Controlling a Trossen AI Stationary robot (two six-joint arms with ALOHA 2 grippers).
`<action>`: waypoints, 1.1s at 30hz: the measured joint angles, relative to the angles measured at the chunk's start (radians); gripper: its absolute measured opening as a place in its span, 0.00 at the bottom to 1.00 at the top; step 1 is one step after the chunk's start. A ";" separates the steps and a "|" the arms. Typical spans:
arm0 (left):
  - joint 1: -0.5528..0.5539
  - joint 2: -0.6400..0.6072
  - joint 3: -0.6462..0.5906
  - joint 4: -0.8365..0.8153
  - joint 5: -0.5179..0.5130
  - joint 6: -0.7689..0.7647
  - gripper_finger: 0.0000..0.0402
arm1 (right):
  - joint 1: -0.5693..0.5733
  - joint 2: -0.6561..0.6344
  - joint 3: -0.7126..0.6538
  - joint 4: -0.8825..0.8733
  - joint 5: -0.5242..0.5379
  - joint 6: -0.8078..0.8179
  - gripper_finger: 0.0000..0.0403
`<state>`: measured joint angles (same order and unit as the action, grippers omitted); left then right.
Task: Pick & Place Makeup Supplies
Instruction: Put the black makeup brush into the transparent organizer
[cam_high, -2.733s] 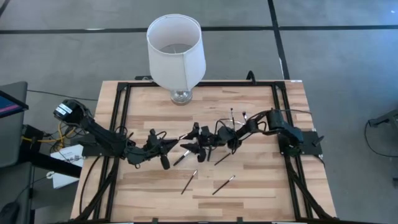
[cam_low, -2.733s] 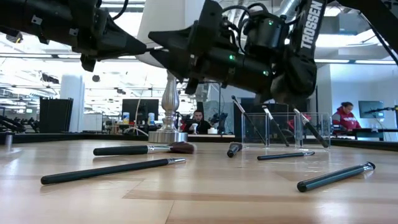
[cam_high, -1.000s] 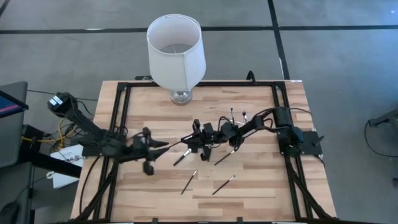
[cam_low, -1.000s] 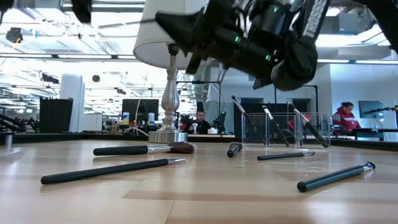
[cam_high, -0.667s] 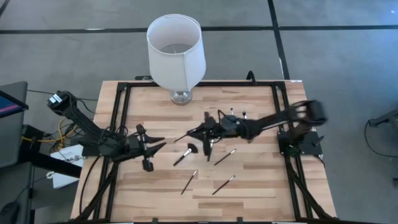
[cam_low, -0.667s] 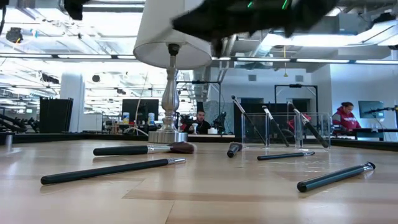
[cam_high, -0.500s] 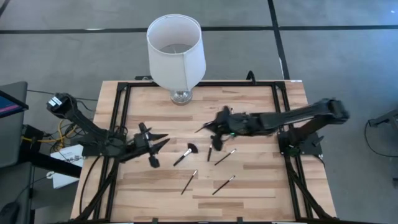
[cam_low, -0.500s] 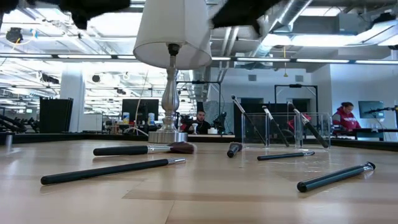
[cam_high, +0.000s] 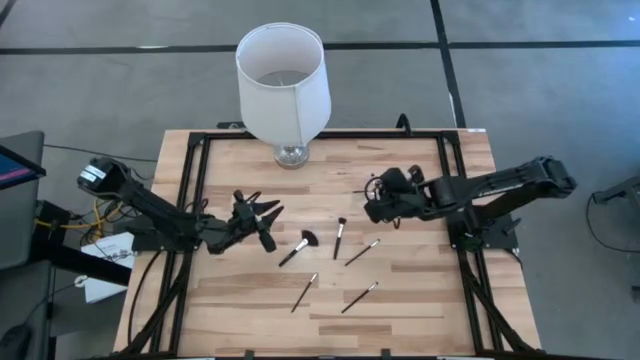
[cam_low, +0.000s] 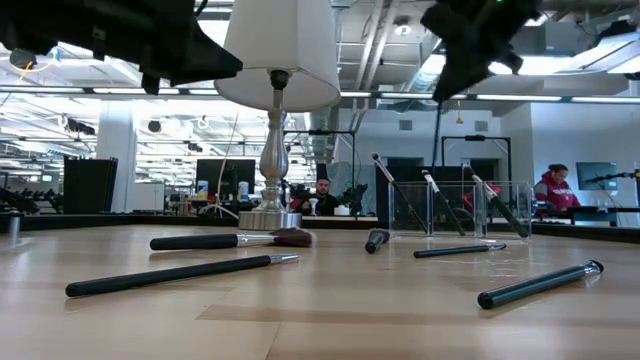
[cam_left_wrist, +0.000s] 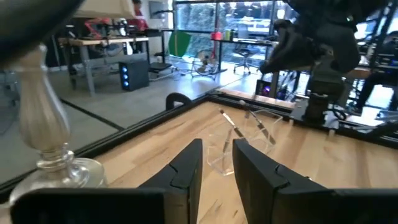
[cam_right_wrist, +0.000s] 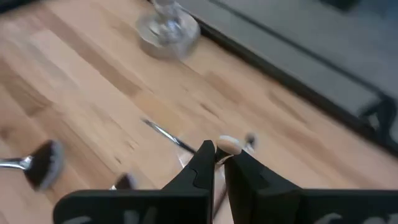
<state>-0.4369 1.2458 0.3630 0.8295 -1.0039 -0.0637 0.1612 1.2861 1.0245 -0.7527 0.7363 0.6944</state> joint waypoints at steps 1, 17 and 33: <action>0.004 0.002 0.000 -0.003 0.011 -0.002 0.21 | 0.000 0.010 0.000 0.060 0.000 -0.050 0.02; 0.033 0.178 0.000 -0.002 0.199 -0.214 0.21 | -0.145 0.278 0.000 0.128 -0.112 -0.176 0.07; 0.026 0.441 0.022 0.003 0.352 -0.424 0.35 | -0.177 0.261 0.129 0.041 -0.212 -0.257 0.33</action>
<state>-0.4105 1.6870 0.3847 0.8328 -0.6515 -0.4878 -0.0153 1.5475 1.1530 -0.7112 0.5245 0.4372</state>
